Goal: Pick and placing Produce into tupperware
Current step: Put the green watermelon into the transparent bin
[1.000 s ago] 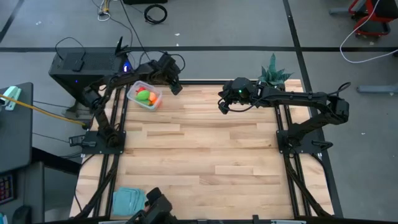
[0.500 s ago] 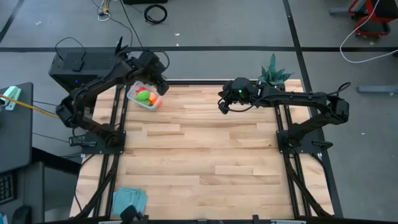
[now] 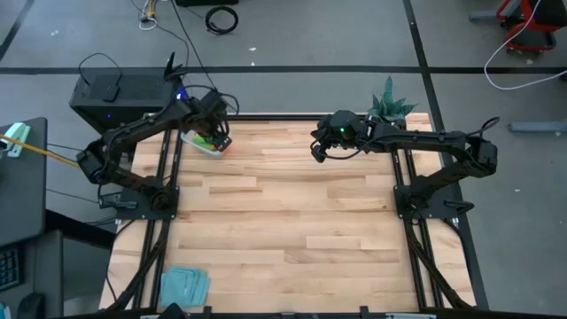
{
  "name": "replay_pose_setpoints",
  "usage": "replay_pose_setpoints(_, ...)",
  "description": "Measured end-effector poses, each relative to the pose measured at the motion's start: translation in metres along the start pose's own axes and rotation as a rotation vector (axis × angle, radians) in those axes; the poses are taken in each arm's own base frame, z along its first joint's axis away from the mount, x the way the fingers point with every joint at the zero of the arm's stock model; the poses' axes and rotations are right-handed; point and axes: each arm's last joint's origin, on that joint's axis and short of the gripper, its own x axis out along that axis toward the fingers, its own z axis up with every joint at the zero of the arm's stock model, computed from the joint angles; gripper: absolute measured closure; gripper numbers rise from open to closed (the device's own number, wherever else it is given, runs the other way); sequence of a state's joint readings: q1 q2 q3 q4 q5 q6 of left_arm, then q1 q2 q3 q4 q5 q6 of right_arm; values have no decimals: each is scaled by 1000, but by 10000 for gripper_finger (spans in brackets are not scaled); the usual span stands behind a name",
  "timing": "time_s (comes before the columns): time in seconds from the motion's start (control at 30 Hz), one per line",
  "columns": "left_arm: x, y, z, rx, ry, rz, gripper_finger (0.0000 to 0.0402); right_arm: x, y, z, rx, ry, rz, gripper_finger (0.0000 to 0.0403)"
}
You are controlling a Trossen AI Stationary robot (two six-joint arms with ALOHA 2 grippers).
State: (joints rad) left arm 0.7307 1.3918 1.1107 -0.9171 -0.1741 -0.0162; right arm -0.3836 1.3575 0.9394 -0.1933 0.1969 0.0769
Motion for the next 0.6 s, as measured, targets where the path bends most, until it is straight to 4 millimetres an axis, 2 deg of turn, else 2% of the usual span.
replay_pose_setpoints(0.3, 28, 0, -12, -20, -21, 9, 113, 0, 0, 0, 0, 0, 0, 373)
replay_pose_setpoints(0.6, 34, -1, -17, 13, -6, 9, 107, 0, 0, 0, 0, 0, 0, 373)
